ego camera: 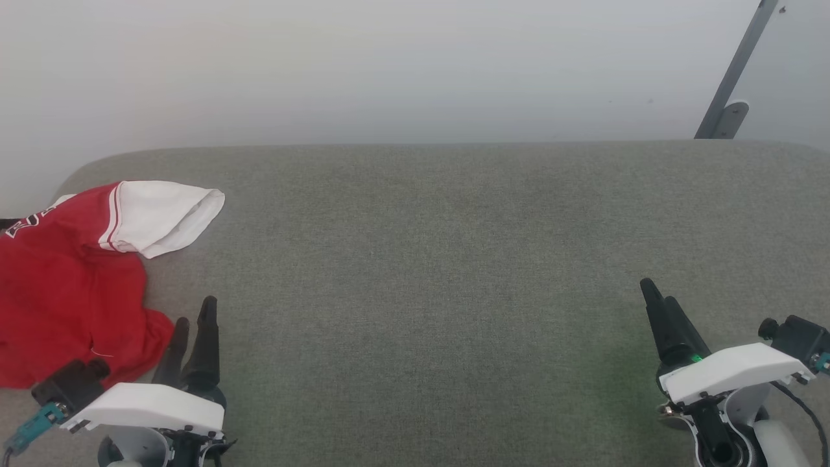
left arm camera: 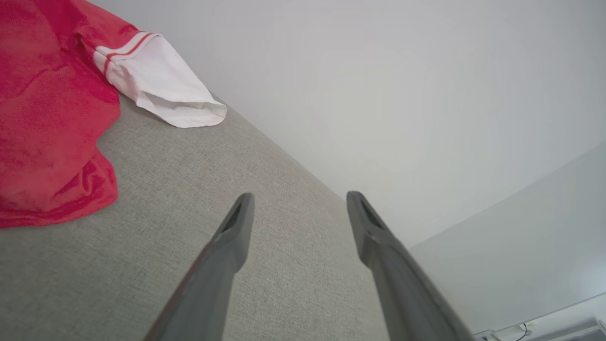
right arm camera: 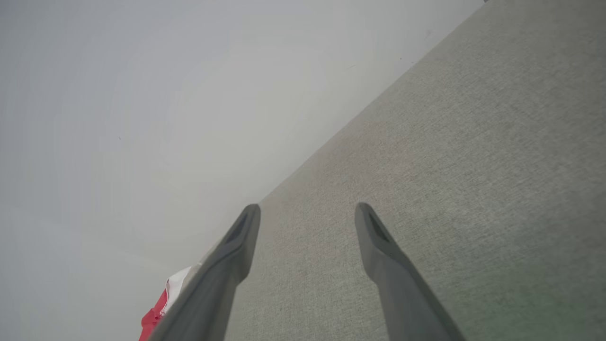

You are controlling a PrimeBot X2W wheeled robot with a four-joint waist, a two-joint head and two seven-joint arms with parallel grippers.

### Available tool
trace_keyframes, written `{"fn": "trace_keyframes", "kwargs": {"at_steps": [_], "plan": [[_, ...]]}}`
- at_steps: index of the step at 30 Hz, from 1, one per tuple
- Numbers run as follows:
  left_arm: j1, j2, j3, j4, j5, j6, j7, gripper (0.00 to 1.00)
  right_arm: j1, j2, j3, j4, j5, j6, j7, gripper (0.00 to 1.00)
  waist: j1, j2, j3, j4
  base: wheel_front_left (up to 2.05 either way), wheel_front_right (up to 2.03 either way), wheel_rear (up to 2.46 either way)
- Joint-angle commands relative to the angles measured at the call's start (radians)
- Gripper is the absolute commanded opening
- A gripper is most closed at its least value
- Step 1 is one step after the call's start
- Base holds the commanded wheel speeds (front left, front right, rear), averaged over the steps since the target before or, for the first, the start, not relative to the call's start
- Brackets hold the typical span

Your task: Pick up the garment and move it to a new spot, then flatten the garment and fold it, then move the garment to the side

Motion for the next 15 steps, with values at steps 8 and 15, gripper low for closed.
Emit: {"fn": "trace_keyframes", "kwargs": {"at_steps": [8, 15], "plan": [[-0.022, 0.003, 0.018, -0.018, 0.111, -0.018, -0.029, 1.0, -0.026, -0.012, 0.002, -0.022, -0.092, 0.0, -0.019, 1.0, 0.0, 0.0, 0.003, -0.001, 0.0, 0.0, 0.0], [-0.023, -0.002, 0.03, -0.023, 0.198, -0.028, -0.049, 1.0, -0.024, -0.019, 0.002, -0.03, -0.162, 0.0, -0.026, 1.0, 0.0, 0.0, 0.006, 0.0, 0.0, 0.0, 0.0]]}}
